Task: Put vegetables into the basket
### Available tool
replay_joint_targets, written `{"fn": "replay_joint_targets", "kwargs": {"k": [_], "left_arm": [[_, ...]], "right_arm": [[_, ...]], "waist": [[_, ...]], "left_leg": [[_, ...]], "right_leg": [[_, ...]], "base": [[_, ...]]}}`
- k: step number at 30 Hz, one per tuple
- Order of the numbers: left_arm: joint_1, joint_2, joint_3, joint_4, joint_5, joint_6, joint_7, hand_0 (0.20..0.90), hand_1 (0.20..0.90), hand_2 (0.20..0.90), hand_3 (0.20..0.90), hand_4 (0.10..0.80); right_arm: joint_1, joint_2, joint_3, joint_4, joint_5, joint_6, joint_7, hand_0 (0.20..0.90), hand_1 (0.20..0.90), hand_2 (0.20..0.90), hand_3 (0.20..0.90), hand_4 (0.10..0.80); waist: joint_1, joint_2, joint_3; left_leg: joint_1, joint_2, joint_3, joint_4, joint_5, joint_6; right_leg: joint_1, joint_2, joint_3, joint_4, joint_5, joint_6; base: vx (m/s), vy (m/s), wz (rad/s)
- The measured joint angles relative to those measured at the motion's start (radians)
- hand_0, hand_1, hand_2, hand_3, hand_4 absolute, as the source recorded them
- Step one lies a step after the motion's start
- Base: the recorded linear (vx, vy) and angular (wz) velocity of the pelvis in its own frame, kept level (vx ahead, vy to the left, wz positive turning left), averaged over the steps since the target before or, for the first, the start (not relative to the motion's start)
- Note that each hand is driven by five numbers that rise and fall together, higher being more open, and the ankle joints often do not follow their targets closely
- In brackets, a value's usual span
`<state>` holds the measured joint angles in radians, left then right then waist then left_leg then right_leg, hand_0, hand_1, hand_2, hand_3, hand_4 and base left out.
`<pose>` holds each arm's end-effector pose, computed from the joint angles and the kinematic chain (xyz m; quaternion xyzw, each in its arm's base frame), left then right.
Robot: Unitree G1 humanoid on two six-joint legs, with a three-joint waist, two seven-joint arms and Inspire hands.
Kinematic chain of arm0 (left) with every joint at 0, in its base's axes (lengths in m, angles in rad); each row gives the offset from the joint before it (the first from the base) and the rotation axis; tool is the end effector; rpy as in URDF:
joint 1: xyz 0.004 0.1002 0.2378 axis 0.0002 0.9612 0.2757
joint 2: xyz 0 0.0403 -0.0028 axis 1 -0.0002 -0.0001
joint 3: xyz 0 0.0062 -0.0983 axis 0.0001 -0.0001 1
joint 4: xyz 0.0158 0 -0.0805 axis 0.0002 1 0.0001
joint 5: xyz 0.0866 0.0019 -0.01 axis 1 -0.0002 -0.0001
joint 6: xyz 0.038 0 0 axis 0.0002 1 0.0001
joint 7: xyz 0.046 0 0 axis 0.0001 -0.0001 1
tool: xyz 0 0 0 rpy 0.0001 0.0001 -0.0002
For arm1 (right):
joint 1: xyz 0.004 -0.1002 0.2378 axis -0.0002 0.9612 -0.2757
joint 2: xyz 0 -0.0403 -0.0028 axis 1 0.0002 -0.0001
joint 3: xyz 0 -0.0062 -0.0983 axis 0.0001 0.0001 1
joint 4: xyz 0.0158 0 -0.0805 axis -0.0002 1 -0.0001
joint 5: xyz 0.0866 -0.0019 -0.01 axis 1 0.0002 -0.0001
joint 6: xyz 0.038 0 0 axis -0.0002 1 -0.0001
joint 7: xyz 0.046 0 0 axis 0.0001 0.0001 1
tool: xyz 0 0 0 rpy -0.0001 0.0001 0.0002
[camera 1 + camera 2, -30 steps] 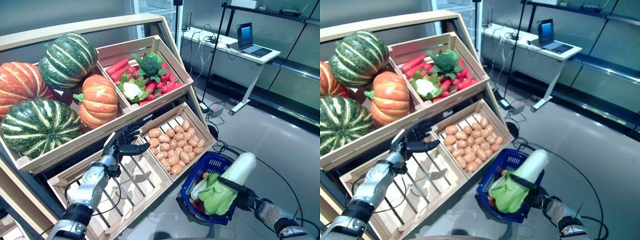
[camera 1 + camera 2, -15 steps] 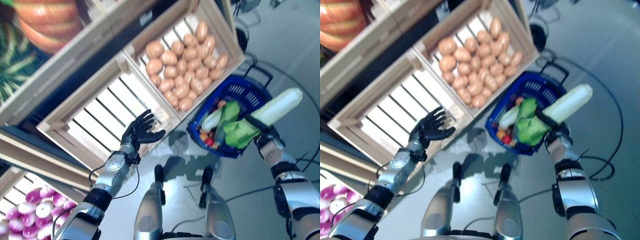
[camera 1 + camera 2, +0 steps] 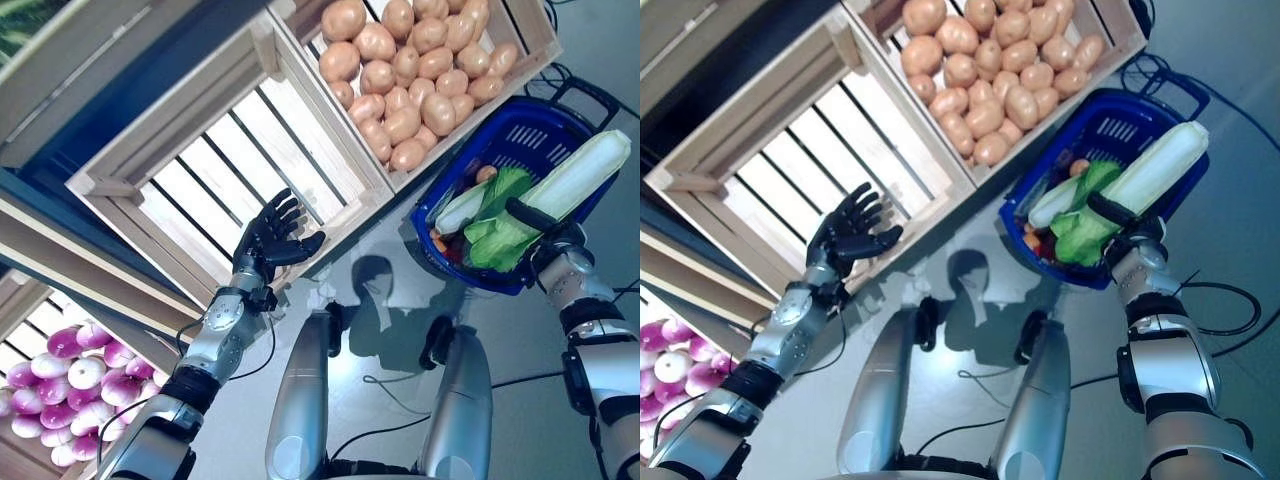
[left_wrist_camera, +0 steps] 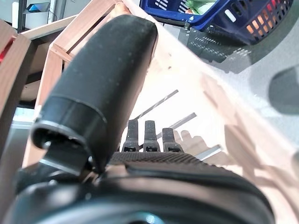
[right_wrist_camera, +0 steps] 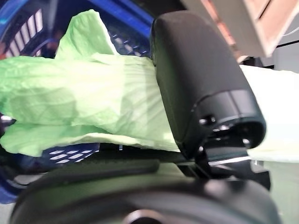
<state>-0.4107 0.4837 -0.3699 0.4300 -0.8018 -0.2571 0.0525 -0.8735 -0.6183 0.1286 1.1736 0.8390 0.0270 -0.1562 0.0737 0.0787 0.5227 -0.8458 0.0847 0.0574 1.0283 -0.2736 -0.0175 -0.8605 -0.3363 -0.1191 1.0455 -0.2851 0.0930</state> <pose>0.2590 0.1933 0.0751 -0.1041 -0.0355 -0.0551 0.9924 0.3069 -0.2879 0.1245 0.1271 0.0983 -0.2510 0.9546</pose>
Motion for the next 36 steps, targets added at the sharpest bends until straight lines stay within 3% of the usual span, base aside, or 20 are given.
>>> {"fn": "replay_joint_targets", "kwargs": {"k": [7,15,20,26,28,34,35,36], "left_arm": [[0.003,0.0,0.002,0.0,-0.052,-0.078,-0.046,0.9,0.9,0.9,0.9,0.8],[0.011,-0.001,0.002,0.002,-0.081,-0.087,-0.088,0.9,0.9,0.9,0.9,0.8],[0.015,-0.001,0.002,-0.001,-0.081,-0.087,-0.106,0.9,0.9,0.9,0.9,0.8],[0.02,-0.003,0.004,0.0,-0.115,-0.084,-0.119,0.9,0.9,0.9,0.9,0.8],[0.019,-0.004,0.006,0.001,-0.115,-0.082,-0.124,0.9,0.9,0.9,0.9,0.8],[0.04,-0.053,0.046,0.016,-0.083,-0.028,-0.128,0.9,0.9,0.9,0.9,0.8],[0.059,-0.066,0.058,0.028,-0.062,-0.019,-0.129,0.9,0.9,0.9,0.9,0.8],[0.087,-0.083,0.057,0.053,-0.029,-0.016,-0.13,0.9,0.9,0.9,0.9,0.8]], "right_arm": [[-0.002,-0.007,0.005,-0.003,-0.02,0.0,-0.004,0.9,0.9,0.9,0.9,0.8],[0.0,-0.009,0.003,0.0,-0.017,-0.001,-0.003,0.9,0.9,0.9,0.9,0.8],[0.008,-0.012,0.002,-0.002,-0.016,-0.001,-0.003,0.9,0.9,0.9,0.9,0.8],[0.02,-0.007,-0.009,-0.01,-0.009,-0.001,-0.001,0.9,0.9,0.9,0.9,0.8],[0.02,-0.005,-0.011,-0.015,-0.009,-0.002,0.0,0.9,0.9,0.9,0.9,0.8],[0.1,0.063,-0.053,-0.049,-0.007,-0.003,0.049,0.9,0.9,0.9,0.9,0.8],[0.132,0.087,-0.059,-0.066,-0.004,-0.004,0.063,0.9,0.9,0.9,0.9,0.8],[0.191,0.116,-0.059,-0.086,0.003,-0.01,0.075,0.9,0.9,0.9,0.9,0.8]], "waist": [[-0.001,0.0,0.0],[-0.001,-0.002,0.0],[0.0,-0.012,-0.001],[0.011,-0.037,-0.006],[0.02,-0.045,-0.009],[0.022,-0.061,-0.053],[0.018,-0.064,-0.085],[0.017,-0.073,-0.165]], "left_leg": [[-0.015,0.018,-0.018,0.053,-0.018,-0.009],[0.095,0.027,-0.021,0.011,-0.017,-0.015],[0.233,0.029,-0.019,-0.132,0.0,-0.027],[0.41,0.042,-0.004,-0.337,0.075,-0.053],[0.464,0.047,0.006,-0.408,0.093,-0.063],[0.786,0.057,0.033,-0.827,0.239,-0.076],[0.822,0.059,0.036,-0.876,0.25,-0.076],[0.818,0.057,0.036,-0.911,0.255,-0.077]], "right_leg": [[-0.015,0.006,0.0,0.057,-0.026,-0.013],[0.098,0.012,-0.016,0.019,-0.029,-0.018],[0.244,0.015,-0.063,-0.108,-0.022,-0.008],[0.413,0.037,-0.113,-0.268,0.015,-0.009],[0.459,0.052,-0.121,-0.329,0.03,-0.004],[0.761,0.136,-0.173,-0.713,0.157,0.015],[0.802,0.15,-0.175,-0.77,0.173,0.023],[0.805,0.158,-0.175,-0.817,0.183,0.03]], "base": [[0.0,0.0,0.0],[0.043,-0.012,-0.01],[0.082,-0.025,0.08],[0.079,-0.036,0.03],[0.143,-0.04,-0.06],[0.179,-0.008,-0.02],[0.145,0.011,-0.02],[0.097,0.012,0.02]]}}
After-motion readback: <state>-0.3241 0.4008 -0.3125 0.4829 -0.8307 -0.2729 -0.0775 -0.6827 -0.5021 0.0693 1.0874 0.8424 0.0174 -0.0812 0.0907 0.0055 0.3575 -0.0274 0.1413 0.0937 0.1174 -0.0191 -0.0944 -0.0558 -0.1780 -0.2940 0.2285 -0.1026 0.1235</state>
